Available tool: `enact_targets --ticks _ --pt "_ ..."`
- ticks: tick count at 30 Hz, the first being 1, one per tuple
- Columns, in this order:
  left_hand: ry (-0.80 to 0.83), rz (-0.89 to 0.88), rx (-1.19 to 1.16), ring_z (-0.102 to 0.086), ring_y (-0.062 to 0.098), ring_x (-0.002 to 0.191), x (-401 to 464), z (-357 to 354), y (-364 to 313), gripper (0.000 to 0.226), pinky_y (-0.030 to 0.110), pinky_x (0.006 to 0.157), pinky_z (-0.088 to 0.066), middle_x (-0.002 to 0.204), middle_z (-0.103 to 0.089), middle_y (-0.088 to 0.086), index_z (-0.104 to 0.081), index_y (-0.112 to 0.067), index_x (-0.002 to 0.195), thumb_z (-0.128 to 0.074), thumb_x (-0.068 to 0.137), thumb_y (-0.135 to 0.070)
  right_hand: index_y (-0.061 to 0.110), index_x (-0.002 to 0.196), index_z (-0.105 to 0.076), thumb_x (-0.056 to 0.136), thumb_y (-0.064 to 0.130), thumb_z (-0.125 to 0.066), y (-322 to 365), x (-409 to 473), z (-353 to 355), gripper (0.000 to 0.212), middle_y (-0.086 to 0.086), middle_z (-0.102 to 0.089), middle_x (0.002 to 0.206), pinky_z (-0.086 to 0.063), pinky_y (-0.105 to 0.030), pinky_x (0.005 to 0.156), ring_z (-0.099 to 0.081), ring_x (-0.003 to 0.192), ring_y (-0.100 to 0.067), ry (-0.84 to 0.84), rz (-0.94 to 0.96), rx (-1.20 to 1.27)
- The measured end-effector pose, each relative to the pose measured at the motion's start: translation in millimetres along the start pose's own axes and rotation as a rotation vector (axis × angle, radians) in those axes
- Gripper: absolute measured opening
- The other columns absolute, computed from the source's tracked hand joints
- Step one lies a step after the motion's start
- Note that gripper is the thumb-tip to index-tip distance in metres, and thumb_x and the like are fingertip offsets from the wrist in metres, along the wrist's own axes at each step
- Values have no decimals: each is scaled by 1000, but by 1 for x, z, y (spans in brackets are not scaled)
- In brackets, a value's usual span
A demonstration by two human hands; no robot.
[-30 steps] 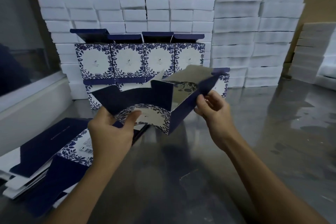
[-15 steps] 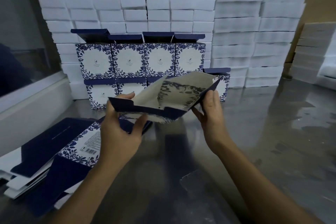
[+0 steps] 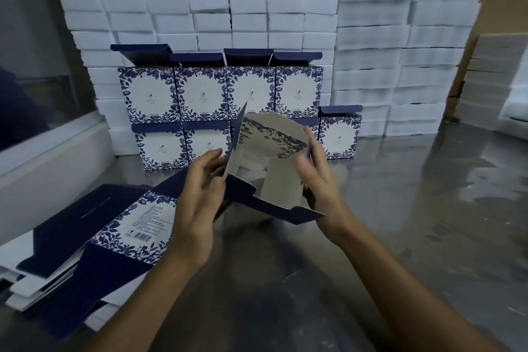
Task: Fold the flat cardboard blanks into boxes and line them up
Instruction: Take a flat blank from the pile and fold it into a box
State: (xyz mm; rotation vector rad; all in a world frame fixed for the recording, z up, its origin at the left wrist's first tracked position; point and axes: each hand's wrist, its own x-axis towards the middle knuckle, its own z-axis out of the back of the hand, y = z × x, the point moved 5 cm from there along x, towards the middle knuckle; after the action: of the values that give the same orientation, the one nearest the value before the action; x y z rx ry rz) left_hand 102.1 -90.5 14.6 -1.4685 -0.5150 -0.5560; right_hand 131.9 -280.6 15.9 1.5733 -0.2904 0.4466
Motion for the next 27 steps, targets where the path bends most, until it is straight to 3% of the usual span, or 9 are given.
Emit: enact_targets --ticks 3,7,10,13,15,17,20,23,27 --pt "-12 58 6 -57 12 122 0 2 2 74 42 100 -49 123 -61 -14 -44 -30 132 -61 74 -72 44 153 -19 77 49 -72 -2 -3 -1 92 49 -35 138 -41 -15 107 -39 129 20 72 19 -97" --pt "-37 83 5 -62 13 113 2 6 7 55 39 92 -53 117 -65 -14 -52 -36 122 -61 74 -61 23 151 -38 87 31 -55 3 0 1 67 12 -42 156 -36 -28 117 -41 141 -3 9 43 -23" --pt "-90 90 25 -65 14 107 4 10 11 47 45 91 -53 112 -68 -6 -58 -30 113 -65 73 -52 10 106 -69 90 29 -51 7 0 6 31 -13 -70 107 -48 -33 88 -63 99 -14 -64 72 39" --pt "-176 89 46 -67 14 95 6 16 13 30 35 78 -55 99 -71 -7 -62 -30 101 -59 78 -48 -4 76 -60 97 26 -55 5 2 18 37 -1 -57 69 -46 -28 64 -53 65 -9 -232 62 107" --pt "-243 104 27 -67 22 88 6 21 16 22 36 69 -57 90 -71 0 -64 -24 95 -51 86 -39 8 86 -65 103 18 -53 2 4 25 23 10 -64 68 -52 -23 59 -59 64 -4 -320 63 121" --pt "-309 101 81 -62 42 86 6 26 18 33 55 71 -55 88 -65 21 -61 -8 90 -44 90 -35 23 103 -57 103 15 -53 1 5 31 8 12 -68 68 -58 -26 61 -64 66 -3 -419 62 132" --pt "-335 100 153 -58 50 85 7 27 19 44 65 73 -51 88 -60 33 -54 4 88 -42 90 -38 26 98 -47 101 14 -58 -2 4 37 16 -7 -64 72 -56 -39 65 -60 68 -16 -515 80 119" --pt "-374 114 164 -65 42 81 6 28 20 40 55 69 -58 86 -64 27 -56 0 88 -42 95 -36 19 88 -59 97 8 -63 0 4 39 15 -3 -65 68 -55 -31 62 -59 64 -13 -464 163 -14" --pt "-443 150 137 -71 24 83 7 38 29 30 25 60 -58 89 -70 13 -59 -11 86 -40 105 -24 15 105 -69 99 0 -56 -2 8 38 21 6 -70 89 -52 -16 62 -67 67 -2 -296 249 -289"
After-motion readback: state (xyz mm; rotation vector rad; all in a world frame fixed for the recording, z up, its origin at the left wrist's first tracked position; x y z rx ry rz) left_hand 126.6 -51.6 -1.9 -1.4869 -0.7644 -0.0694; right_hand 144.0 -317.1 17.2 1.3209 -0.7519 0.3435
